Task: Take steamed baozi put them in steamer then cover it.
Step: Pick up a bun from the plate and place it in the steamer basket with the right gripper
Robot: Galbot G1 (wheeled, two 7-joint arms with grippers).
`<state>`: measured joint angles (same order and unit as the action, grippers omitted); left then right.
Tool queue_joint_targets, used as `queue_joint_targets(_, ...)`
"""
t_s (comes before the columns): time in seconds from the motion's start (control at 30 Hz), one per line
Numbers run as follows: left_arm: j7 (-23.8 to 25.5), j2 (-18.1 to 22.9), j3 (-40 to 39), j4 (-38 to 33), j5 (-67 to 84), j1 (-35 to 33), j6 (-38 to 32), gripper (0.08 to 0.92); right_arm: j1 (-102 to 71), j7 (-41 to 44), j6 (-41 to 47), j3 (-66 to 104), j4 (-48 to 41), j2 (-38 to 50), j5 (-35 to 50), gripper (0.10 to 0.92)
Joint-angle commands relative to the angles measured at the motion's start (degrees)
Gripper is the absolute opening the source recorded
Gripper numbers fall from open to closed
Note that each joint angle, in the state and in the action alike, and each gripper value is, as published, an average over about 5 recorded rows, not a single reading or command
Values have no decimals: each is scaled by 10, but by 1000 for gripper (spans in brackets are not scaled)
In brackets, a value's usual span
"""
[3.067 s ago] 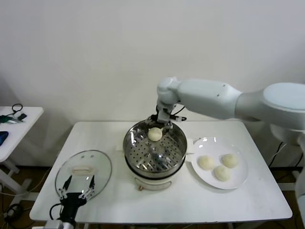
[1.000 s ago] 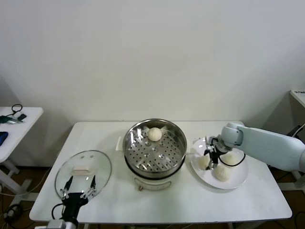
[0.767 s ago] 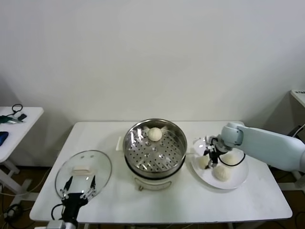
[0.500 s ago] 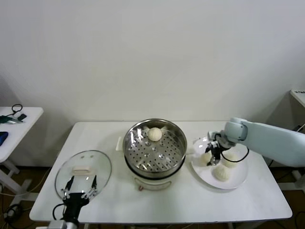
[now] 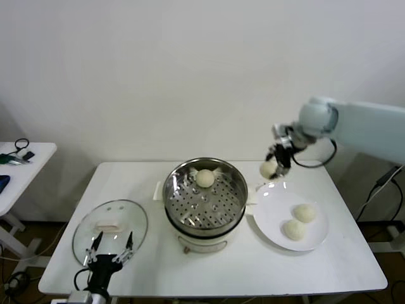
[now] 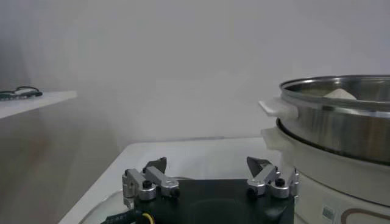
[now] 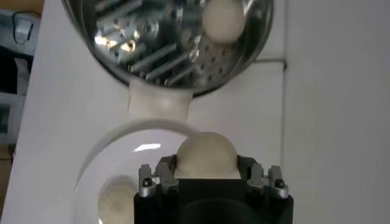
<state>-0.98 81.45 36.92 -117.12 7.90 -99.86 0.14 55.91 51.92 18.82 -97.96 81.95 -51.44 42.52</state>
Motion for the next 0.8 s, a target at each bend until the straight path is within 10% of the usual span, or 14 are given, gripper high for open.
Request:
queue_joint_targets(0.03,1,-1,0,-4,0,-2,0,823,90,-61,75,36,87,-120,142,663)
queue_joint_targets(0.8,0,3,10,-12,1,-11,-4,823,-181,-148,130,76,-51,-286,53,662)
